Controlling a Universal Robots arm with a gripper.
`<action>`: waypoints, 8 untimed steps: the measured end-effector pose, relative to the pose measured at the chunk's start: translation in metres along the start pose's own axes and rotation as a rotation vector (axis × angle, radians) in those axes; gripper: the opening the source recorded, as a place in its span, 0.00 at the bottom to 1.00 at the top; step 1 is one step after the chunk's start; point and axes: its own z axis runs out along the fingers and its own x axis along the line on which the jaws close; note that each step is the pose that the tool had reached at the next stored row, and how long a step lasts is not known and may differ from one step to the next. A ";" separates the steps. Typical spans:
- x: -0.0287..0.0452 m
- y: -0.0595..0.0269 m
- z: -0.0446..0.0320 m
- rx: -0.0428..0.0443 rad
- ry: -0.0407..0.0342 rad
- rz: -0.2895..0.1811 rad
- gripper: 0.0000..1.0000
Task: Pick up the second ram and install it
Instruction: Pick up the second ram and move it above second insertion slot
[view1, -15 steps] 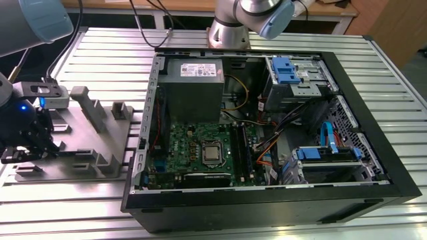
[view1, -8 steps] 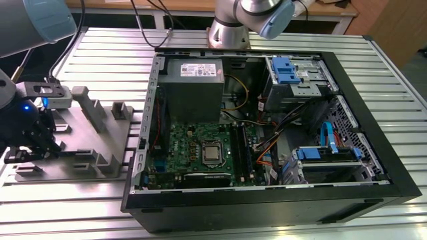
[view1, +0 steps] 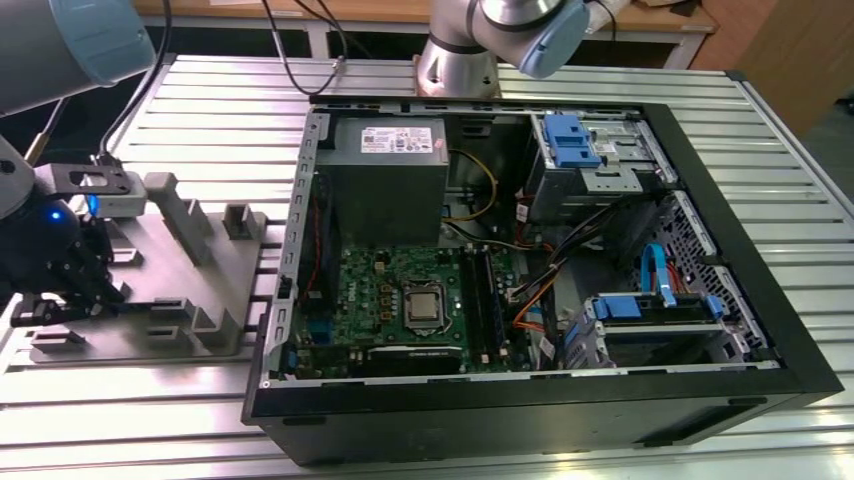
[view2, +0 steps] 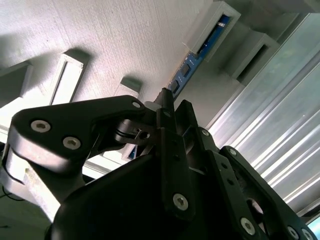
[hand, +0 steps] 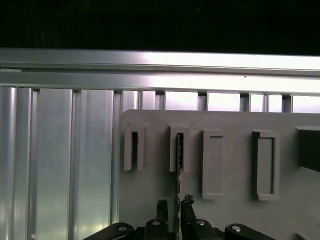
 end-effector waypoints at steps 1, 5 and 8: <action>-0.0008 0.0001 0.0000 -0.0003 0.0000 0.000 0.25; -0.0009 0.0001 0.0002 -0.0001 -0.0001 0.000 0.25; -0.0010 0.0001 0.0002 -0.0001 -0.0001 0.000 0.25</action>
